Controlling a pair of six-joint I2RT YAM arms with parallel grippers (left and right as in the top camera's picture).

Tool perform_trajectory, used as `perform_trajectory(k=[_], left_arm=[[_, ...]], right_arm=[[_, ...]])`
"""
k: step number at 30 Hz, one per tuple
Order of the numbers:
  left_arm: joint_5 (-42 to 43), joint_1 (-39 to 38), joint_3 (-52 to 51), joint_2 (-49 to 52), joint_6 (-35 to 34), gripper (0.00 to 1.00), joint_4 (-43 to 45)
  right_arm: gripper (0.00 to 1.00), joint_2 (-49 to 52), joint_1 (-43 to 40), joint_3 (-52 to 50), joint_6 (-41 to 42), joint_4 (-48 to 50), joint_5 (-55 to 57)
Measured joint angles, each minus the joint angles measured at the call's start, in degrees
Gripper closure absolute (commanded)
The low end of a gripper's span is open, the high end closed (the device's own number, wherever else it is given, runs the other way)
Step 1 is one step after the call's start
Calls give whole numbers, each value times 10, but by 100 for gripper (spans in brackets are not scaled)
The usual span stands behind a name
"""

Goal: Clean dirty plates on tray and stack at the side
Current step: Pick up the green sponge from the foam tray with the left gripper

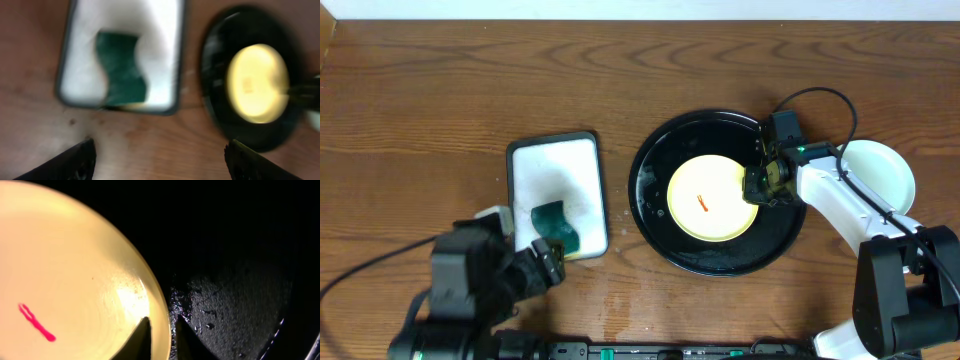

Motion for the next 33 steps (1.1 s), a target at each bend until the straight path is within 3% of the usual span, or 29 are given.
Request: perform_trajectory(k=[4,10,14,17,22,23,33], left_arm=[[-30,0,-33,91,-4,25,31],[-65,0,-38,259,-38,26,110],[-67,0,-38,376,-57,36,164],[-66,0,-38,451,-66,48,197],[-59,0,-38,551,-76,89,246],[-54,0,-35,560,-79,92,251],[-37,2,-19,572,-56,93,240]], right_arm=[[76,0,0,0,-28,0,0],[75,0,0,-1,-49,-3,0],[74,0,0,-1,-51,-3,-1],[74,0,0,-1,-53,-5,-1],[74,0,0,-1,-53,-7,-2],[74,0,0,-1,-53,-9,-2],[74,0,0,-1,-53,-15,-2]])
